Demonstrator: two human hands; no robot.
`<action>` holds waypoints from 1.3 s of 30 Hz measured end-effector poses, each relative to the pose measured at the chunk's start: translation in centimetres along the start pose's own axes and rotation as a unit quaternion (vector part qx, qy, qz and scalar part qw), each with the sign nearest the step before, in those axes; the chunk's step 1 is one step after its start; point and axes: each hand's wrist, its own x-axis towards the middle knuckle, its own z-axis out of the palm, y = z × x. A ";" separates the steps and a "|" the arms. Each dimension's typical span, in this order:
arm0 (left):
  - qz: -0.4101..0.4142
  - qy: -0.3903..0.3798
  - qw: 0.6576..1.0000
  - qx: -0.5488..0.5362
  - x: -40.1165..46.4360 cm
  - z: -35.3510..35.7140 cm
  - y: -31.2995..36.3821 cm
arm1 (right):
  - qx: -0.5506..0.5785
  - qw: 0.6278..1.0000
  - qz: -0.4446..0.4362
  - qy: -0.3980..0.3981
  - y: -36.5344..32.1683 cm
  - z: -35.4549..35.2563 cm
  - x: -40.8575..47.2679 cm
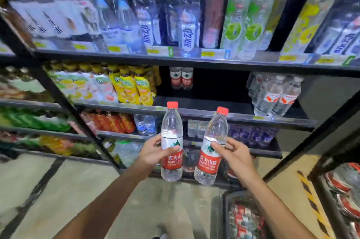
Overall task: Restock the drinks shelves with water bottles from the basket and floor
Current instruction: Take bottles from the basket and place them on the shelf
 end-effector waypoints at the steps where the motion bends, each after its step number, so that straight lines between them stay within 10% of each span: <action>1: 0.014 -0.005 1.000 0.005 0.8 -1.6 0.5 | -0.002 1.000 -0.005 -0.007 -0.2 1.2 1.1; 39: 0.259 0.004 0.956 0.139 21.4 -8.4 4.7 | -0.219 0.945 -0.234 0.068 2.5 7.3 26.3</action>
